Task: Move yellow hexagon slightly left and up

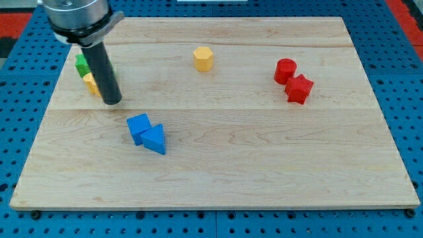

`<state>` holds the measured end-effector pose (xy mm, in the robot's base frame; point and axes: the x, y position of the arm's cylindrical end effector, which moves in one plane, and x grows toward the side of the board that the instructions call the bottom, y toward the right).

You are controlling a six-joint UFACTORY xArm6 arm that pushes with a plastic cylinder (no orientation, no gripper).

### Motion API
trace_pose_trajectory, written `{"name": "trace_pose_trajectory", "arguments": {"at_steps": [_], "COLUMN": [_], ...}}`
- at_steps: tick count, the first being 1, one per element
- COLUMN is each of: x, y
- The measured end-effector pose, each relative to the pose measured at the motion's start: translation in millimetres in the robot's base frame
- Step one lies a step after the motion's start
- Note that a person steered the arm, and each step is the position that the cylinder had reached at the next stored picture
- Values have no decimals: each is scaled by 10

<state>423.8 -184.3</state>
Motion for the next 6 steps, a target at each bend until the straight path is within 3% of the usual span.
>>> {"name": "trace_pose_trajectory", "arguments": {"at_steps": [1,2,3,4,6], "x": [-398,-453,-539,-879,-1504], "y": [-67,235,1335,1910,2176]}}
